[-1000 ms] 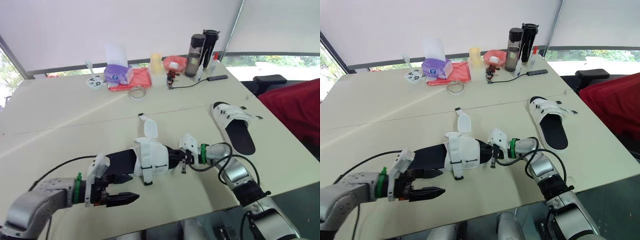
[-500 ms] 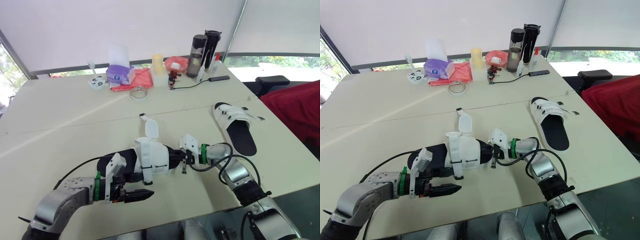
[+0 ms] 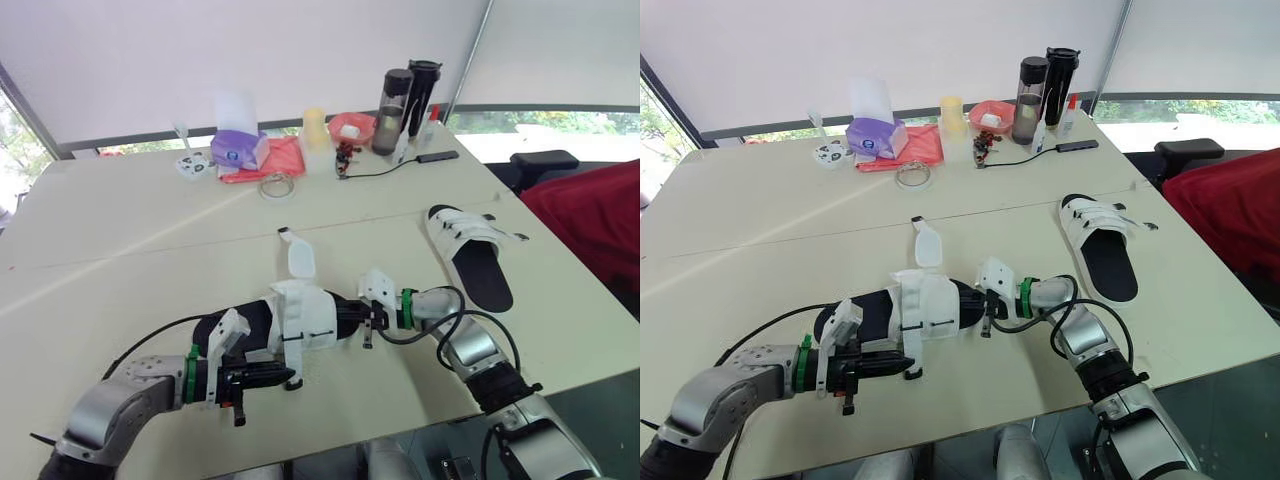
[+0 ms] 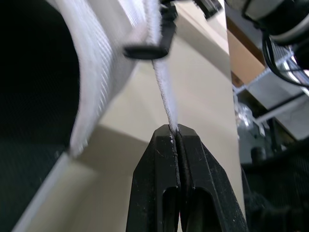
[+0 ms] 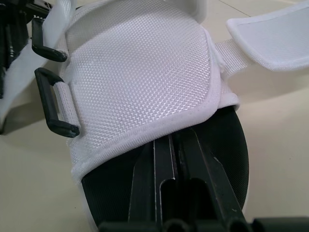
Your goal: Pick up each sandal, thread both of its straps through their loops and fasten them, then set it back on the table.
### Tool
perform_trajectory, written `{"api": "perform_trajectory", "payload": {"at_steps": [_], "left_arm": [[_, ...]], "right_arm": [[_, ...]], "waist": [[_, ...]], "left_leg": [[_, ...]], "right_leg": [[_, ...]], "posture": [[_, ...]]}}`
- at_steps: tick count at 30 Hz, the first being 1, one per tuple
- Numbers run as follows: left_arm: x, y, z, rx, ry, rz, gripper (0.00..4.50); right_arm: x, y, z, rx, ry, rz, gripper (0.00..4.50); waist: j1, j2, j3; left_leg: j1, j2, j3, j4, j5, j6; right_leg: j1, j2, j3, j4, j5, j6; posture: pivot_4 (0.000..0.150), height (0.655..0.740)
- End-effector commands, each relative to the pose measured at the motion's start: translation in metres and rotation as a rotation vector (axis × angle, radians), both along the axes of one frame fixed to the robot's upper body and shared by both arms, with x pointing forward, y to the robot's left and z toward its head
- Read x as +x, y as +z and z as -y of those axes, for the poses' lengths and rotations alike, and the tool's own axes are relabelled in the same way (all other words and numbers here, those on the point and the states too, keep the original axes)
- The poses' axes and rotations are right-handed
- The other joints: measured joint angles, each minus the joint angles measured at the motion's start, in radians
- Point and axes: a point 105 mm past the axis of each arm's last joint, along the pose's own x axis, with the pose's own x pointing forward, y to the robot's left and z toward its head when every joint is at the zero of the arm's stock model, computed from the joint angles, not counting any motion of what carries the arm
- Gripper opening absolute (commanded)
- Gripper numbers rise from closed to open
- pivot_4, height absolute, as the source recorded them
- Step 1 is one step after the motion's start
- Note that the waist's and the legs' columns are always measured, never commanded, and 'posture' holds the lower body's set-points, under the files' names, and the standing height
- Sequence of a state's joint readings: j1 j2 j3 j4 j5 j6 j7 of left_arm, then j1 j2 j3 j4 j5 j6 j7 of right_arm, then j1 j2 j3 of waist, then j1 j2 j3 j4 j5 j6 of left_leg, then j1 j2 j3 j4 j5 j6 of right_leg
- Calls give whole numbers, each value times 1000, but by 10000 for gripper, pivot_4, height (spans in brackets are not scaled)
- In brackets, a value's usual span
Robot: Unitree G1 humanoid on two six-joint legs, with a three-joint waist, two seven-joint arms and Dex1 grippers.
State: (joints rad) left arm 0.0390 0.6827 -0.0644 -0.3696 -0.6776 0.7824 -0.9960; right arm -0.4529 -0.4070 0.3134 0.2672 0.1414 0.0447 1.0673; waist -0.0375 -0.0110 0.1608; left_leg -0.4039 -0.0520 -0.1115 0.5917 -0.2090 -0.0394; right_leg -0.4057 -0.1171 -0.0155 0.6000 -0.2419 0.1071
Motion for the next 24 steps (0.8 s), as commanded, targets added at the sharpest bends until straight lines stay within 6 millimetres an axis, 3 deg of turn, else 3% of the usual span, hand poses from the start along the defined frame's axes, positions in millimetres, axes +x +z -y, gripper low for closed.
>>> {"api": "perform_trajectory", "payload": {"at_steps": [1,6,12,16,19,22,24], "left_arm": [[-25,-6,-5,15,-96,-96,118],[-51,-6,-15,46,-213,-135,118],[-65,-3,-16,64,-284,-152,118],[-60,-5,-12,64,-270,-126,118],[-46,2,-6,5,-224,-97,118],[-32,27,6,-98,-208,-61,118],[-33,47,13,-140,-236,-35,118]], "right_arm": [[-11,-49,14,-145,-50,-148,440],[-12,-51,15,-149,-51,-149,440],[-10,-51,16,-152,-54,-148,440],[-9,-51,16,-154,-55,-148,440],[-9,-51,16,-155,-55,-147,440],[-8,-51,16,-156,-56,-147,440],[-8,-51,17,-158,-57,-146,440]], "waist": [[-3,0,0],[-4,2,-1],[-5,3,-1],[-6,2,-1],[-3,2,-1],[0,2,-1],[-1,1,-1]], "left_leg": [[0,0,0,0,0,0],[0,0,0,0,-2,-3],[0,1,-1,0,-3,-4],[0,1,0,-1,-4,-5],[0,1,0,-1,-4,-5],[1,2,-1,0,-4,-5],[2,2,-1,1,-4,-5]], "right_leg": [[0,0,0,0,0,0],[-1,-1,0,0,0,0],[-3,-1,1,-1,0,0],[-2,-1,1,-1,0,0],[-2,0,0,0,0,0],[-1,0,-1,0,0,0],[1,1,-1,0,0,0]], "posture": [[1500,7400],[1500,7400],[1500,7400],[1500,7400],[1500,7400],[1500,7400],[1500,7400]]}}
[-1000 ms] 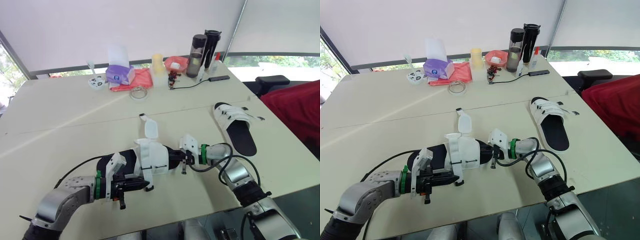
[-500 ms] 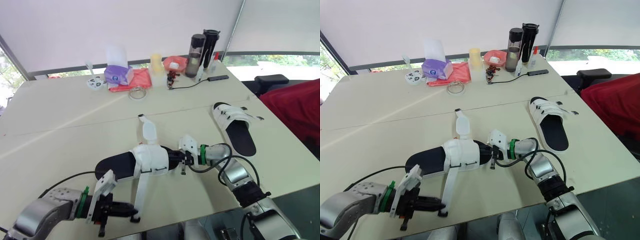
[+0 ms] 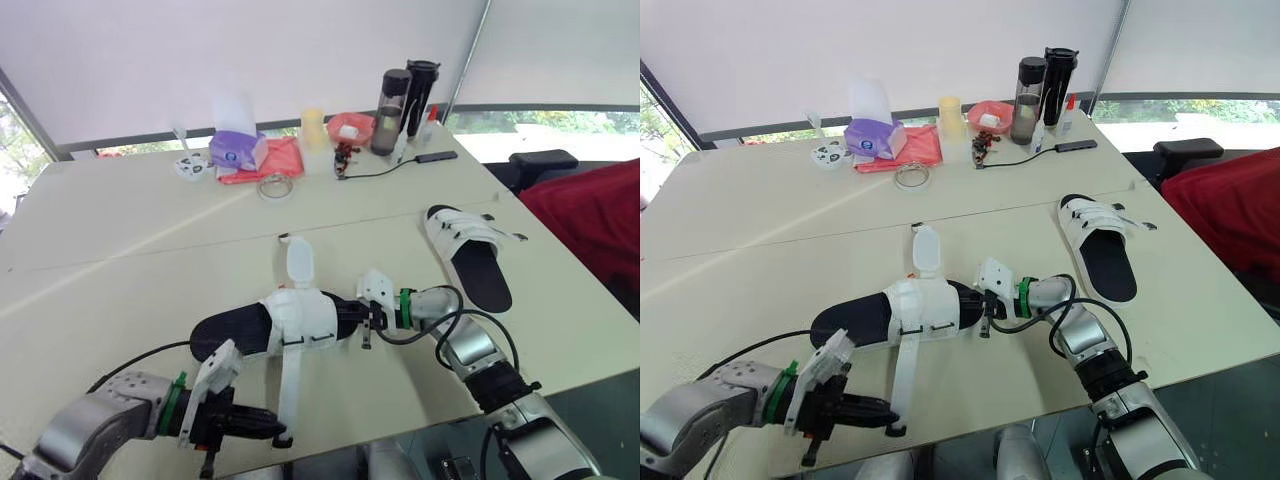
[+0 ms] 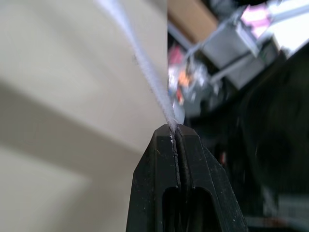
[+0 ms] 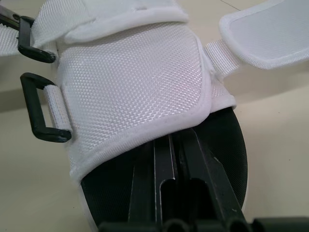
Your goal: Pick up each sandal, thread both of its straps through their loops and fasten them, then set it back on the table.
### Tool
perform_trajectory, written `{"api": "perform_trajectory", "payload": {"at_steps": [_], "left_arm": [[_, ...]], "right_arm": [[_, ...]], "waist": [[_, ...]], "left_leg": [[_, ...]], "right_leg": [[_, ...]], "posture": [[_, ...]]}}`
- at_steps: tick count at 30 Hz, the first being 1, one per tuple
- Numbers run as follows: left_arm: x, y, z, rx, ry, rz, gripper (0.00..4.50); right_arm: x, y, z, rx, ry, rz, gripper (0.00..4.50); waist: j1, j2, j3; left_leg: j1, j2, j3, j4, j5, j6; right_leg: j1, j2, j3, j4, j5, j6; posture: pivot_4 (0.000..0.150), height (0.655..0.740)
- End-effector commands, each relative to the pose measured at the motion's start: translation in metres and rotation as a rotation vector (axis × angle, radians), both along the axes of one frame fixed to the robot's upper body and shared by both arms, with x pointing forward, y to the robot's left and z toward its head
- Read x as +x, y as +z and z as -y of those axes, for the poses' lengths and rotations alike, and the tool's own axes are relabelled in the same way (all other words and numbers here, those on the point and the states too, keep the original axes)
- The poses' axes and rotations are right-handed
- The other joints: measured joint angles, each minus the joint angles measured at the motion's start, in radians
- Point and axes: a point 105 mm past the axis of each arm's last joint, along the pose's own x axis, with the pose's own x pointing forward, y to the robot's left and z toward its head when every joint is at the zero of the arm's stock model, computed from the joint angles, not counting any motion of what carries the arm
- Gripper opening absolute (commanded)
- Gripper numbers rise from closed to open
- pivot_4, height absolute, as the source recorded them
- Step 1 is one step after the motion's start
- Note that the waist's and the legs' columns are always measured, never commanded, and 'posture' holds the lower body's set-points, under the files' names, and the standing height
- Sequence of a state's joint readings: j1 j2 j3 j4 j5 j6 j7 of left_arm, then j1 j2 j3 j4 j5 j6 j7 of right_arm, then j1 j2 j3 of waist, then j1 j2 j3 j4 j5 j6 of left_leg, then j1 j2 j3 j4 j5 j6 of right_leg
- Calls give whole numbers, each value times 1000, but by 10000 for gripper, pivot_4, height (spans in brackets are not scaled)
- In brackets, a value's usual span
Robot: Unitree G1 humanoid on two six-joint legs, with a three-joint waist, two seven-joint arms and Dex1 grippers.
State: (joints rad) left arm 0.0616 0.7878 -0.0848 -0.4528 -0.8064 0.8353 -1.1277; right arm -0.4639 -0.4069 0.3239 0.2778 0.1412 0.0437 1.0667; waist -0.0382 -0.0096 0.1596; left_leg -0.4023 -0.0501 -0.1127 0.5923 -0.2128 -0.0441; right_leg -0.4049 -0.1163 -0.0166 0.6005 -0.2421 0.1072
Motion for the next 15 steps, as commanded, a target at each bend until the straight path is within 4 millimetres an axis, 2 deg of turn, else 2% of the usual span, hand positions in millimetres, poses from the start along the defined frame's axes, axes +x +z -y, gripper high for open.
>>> {"api": "perform_trajectory", "payload": {"at_steps": [1,4,6,8,11,15], "left_arm": [[-4,36,10,-78,-40,57,118],[-18,58,14,-124,-65,70,118],[-20,70,11,-159,-49,72,118],[-12,79,5,-189,-5,78,118],[13,93,-1,-270,90,100,118],[37,101,-3,-323,173,108,118]], "right_arm": [[-8,-51,18,-153,-64,-144,440],[-8,-51,19,-154,-65,-144,440],[-8,-51,19,-155,-66,-143,440],[-7,-51,19,-156,-66,-144,440],[-7,-52,18,-154,-65,-144,440],[-7,-51,17,-152,-64,-144,440]], "waist": [[-1,0,0],[-5,-1,0],[-4,-1,0],[0,0,0],[3,-1,1],[-5,-1,1]], "left_leg": [[0,0,0,0,0,0],[2,0,1,0,1,2],[3,0,1,-1,2,3],[4,0,1,-1,2,3],[9,0,1,0,0,0],[9,1,1,1,0,-1]], "right_leg": [[0,0,0,0,0,0],[2,0,0,0,0,0],[2,0,1,1,0,0],[2,0,0,3,0,0],[2,0,0,3,0,0],[7,0,-1,-3,0,0]], "posture": [[1500,7400],[1500,7400],[1500,7400],[1500,7400],[1500,7400],[1500,7400]]}}
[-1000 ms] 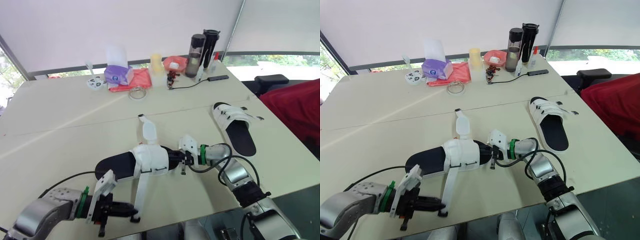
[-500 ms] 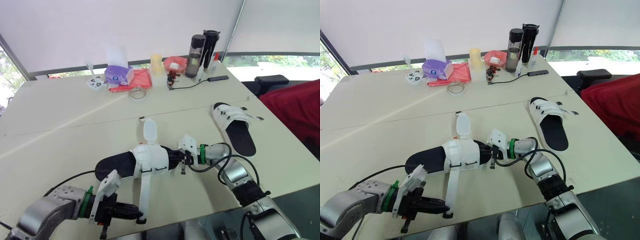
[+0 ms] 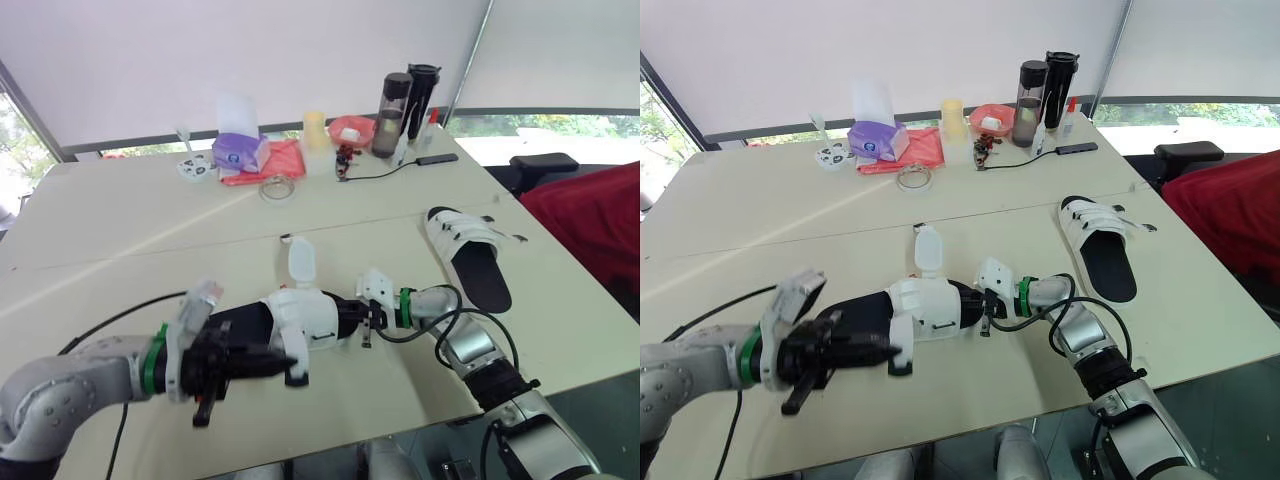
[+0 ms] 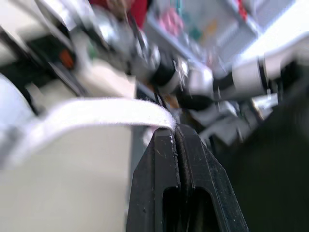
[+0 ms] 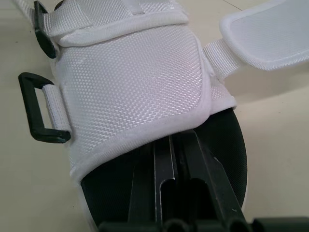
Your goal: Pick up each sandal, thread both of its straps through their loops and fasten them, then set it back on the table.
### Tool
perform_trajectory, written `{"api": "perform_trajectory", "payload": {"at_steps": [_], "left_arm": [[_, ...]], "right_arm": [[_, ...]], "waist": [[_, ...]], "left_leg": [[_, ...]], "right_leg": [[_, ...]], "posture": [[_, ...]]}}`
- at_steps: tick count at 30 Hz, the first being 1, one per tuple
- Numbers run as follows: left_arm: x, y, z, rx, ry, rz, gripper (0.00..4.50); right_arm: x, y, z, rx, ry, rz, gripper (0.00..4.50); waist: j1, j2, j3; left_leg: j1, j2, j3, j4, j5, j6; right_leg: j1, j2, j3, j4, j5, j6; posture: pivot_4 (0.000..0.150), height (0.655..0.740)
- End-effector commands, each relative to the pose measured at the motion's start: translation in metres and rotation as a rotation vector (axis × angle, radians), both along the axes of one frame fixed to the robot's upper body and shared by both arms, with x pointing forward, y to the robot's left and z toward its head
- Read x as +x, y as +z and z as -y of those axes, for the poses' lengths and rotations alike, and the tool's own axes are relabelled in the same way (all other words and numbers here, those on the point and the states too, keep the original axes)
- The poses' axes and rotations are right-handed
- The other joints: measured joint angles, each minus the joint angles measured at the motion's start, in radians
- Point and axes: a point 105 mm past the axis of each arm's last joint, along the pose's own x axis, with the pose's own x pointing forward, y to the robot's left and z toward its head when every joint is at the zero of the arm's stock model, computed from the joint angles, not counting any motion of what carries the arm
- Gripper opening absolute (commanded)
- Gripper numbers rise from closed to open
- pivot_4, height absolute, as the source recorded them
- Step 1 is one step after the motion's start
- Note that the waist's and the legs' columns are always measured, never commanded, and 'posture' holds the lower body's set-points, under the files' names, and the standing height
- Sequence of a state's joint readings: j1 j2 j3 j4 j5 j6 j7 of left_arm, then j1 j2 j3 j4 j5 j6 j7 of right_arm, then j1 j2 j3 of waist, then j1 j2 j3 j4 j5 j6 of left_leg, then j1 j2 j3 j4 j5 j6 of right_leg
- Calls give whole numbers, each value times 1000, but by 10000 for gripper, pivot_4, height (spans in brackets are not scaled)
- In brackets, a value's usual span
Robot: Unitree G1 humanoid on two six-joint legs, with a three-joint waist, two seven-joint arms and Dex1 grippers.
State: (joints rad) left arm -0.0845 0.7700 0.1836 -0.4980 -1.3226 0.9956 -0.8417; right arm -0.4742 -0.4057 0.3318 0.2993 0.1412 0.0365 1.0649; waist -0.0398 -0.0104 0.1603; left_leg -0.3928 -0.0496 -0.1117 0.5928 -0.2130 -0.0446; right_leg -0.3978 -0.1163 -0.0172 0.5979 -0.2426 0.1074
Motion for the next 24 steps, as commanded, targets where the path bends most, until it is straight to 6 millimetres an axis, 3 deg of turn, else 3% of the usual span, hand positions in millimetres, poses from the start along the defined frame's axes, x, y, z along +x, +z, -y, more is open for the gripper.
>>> {"api": "perform_trajectory", "payload": {"at_steps": [1,4,7,12,17,21,24], "left_arm": [[14,15,-2,-69,46,31,118],[29,10,0,-58,101,22,118],[59,-7,-4,-32,234,-24,118],[78,-23,-6,-17,313,-72,118],[85,-34,-10,-17,343,-97,118],[85,-30,-8,-47,330,-94,13313],[87,-24,-14,-95,346,-104,28818]], "right_arm": [[-8,-50,17,-146,-64,-140,440],[-9,-50,18,-148,-64,-138,440],[-9,-50,19,-148,-68,-138,440],[-9,-50,19,-147,-71,-137,440],[-9,-50,19,-146,-72,-137,440],[-10,-50,19,-147,-71,-136,440],[-10,-51,19,-148,-71,-136,440]], "waist": [[-4,0,0],[-3,-1,0],[4,-1,0],[3,-1,-1],[3,-1,-1],[3,-2,-2],[3,-2,-1]], "left_leg": [[0,0,1,0,0,0],[0,-2,0,-1,0,1],[2,-3,0,-1,1,1],[2,-3,-1,0,0,0],[2,-2,-1,0,0,0],[2,-2,-1,0,0,0],[2,-2,-1,0,0,0]], "right_leg": [[3,0,0,-1,0,0],[4,0,1,0,0,0],[4,1,1,3,0,0],[4,3,1,4,0,0],[4,3,1,3,0,0],[5,3,1,3,0,0],[5,2,1,3,0,0]], "posture": [[1500,7400],[1500,7400],[1500,7400],[1500,7400],[1500,7400],[1500,7400],[1500,7400]]}}
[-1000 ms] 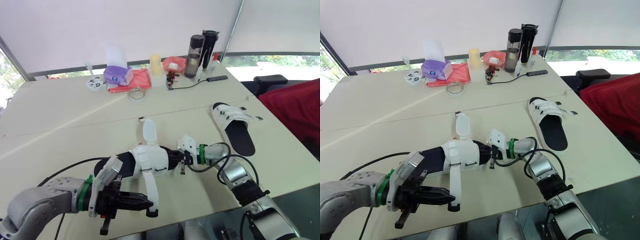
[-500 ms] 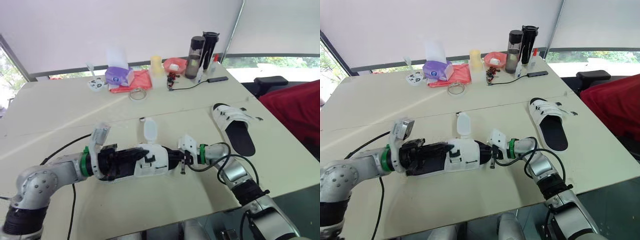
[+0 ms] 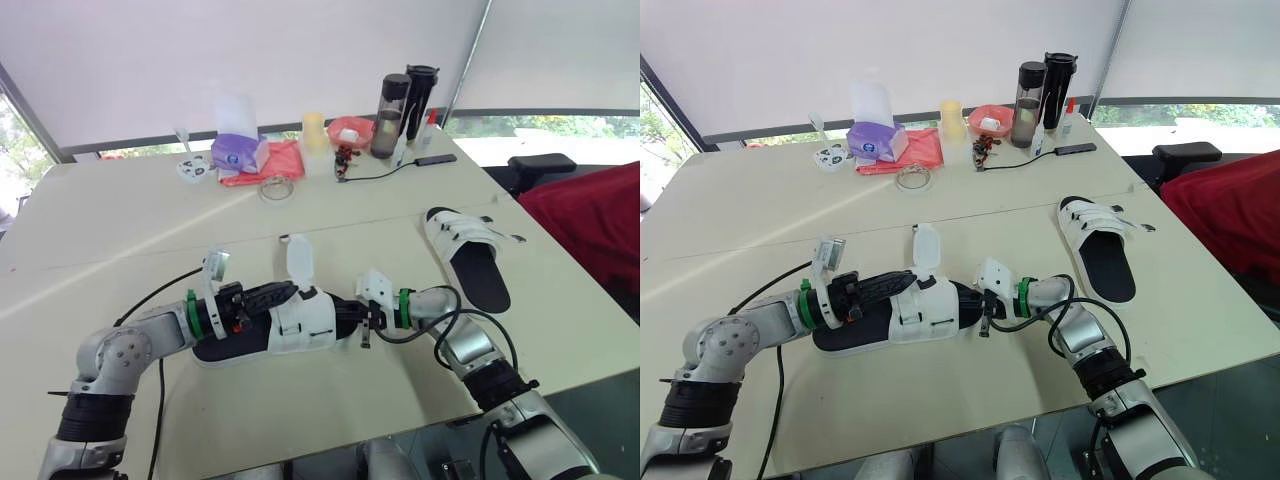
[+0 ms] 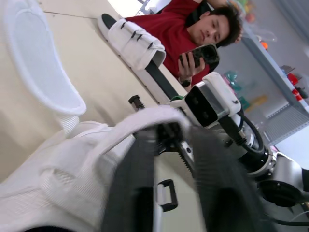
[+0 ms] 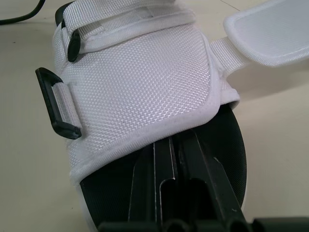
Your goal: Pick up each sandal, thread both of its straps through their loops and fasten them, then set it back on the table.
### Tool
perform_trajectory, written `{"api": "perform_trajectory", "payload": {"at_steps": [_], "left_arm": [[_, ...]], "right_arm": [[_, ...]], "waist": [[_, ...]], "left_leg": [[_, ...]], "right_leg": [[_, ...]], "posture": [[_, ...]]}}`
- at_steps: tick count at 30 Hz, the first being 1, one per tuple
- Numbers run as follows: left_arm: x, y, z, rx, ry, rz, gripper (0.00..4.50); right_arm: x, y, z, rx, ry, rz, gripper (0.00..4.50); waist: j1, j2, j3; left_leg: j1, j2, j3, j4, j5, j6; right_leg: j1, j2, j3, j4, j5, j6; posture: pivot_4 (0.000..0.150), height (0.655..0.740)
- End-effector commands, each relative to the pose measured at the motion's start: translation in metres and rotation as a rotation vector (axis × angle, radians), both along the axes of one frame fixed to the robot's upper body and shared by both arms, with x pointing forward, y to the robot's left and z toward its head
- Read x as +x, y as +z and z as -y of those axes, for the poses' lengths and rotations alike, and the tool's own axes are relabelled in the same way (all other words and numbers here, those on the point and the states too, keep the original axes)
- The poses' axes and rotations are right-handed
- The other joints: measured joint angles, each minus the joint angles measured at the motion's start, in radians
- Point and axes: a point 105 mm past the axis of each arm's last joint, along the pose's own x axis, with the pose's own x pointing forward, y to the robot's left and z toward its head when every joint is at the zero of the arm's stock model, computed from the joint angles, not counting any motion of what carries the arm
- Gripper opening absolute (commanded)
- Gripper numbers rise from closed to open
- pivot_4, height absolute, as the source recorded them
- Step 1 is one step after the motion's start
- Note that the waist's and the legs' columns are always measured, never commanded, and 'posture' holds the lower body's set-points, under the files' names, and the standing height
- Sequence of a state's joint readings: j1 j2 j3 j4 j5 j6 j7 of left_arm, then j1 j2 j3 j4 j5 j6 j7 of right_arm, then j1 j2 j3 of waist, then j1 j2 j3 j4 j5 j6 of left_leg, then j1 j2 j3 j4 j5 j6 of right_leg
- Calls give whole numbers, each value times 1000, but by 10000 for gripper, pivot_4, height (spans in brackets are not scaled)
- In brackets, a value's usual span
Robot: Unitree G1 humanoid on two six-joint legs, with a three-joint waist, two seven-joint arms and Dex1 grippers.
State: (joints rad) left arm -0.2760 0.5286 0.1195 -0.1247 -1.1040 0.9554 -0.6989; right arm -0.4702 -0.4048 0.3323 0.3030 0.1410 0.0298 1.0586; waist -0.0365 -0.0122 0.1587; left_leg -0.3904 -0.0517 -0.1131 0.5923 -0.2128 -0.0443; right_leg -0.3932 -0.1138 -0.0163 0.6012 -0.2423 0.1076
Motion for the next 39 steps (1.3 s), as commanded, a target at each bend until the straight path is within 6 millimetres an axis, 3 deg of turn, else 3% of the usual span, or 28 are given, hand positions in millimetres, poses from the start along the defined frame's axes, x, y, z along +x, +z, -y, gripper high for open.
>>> {"api": "perform_trajectory", "payload": {"at_steps": [1,3,4,11,17,21,27,35,39], "left_arm": [[6,14,-13,-41,47,33,34403],[8,15,-19,-42,70,44,44075],[10,16,-22,-43,85,53,44833],[29,35,-35,-17,185,152,44833],[56,31,-51,10,305,124,44833],[61,24,-52,13,293,57,44833],[55,-1,-35,5,191,-95,44833],[62,-14,-23,18,163,-129,44833],[64,-13,-21,8,157,-118,32154]], "right_arm": [[-10,-50,19,-150,-65,-137,440],[-10,-50,19,-151,-65,-138,440],[-10,-50,19,-152,-65,-138,440],[-9,-50,18,-150,-64,-140,440],[-10,-51,16,-150,-59,-142,440],[-10,-51,16,-150,-58,-141,440],[-11,-52,16,-151,-61,-142,440],[-11,-52,15,-151,-62,-140,440],[-12,-52,16,-153,-63,-140,440]], "waist": [[-1,0,0],[-1,0,0],[-1,0,0],[1,-1,0],[-4,-1,0],[-4,-1,0],[-4,-2,0],[-4,-2,0],[-5,-2,0]], "left_leg": [[0,0,0,0,0,0],[0,0,0,0,0,0],[0,0,0,0,0,0],[0,0,0,0,0,0],[0,-1,0,0,0,0],[0,-2,0,0,1,1],[0,-2,0,0,1,1],[0,-2,0,0,0,0],[0,-2,0,0,0,0]], "right_leg": [[0,0,0,0,0,0],[0,0,0,0,0,0],[0,0,0,0,0,0],[0,0,0,0,0,0],[0,0,0,0,0,0],[-1,1,0,0,1,2],[-1,1,0,0,1,3],[-1,1,0,0,2,3],[-1,1,0,0,2,3]], "posture": [[1500,7400],[1500,7400],[1500,7400],[1500,7400],[1500,7400],[1500,7400],[1500,7400],[1500,7400],[1500,7400]]}}
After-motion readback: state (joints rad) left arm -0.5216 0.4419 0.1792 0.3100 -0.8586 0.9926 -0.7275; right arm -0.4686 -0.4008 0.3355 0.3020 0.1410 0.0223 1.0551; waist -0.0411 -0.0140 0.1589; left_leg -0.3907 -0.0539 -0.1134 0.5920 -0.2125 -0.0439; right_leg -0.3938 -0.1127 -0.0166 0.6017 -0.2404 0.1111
